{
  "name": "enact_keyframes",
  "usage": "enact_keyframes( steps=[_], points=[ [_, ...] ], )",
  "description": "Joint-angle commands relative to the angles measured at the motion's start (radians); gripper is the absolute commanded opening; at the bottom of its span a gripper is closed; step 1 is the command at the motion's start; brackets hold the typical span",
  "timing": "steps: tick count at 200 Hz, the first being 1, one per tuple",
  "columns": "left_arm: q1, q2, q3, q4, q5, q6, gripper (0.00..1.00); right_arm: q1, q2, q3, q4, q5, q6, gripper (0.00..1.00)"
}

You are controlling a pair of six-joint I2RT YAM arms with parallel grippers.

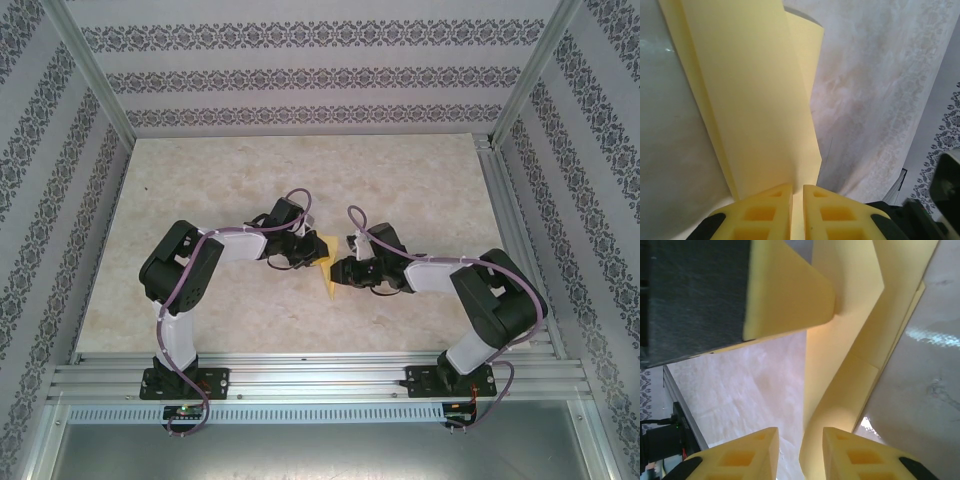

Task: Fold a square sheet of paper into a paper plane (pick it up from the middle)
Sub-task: Fold the wing for the fifth time at the center of the table.

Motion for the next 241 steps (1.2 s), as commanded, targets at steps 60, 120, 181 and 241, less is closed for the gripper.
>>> enact_keyframes(
  steps=[60,120,181,241],
  points=[
    [-0.011,0.024,0.042,0.035,-0.007,0.001,0.15,0.109,-0.053,0.078,-0.230,0.217,-0.134,0.37],
    [-0.011,0.032,0.049,0.033,0.002,-0.002,0.15,0.127,-0.021,0.105,-0.233,0.231,-0.142,0.34],
    [-0.011,0.032,0.052,0.026,0.003,0.001,0.15,0.139,0.008,0.140,-0.272,0.256,-0.154,0.27],
    [-0.011,0.032,0.057,0.016,0.003,0.008,0.14,0.133,0.024,0.140,-0.256,0.258,-0.148,0.12]
  ],
)
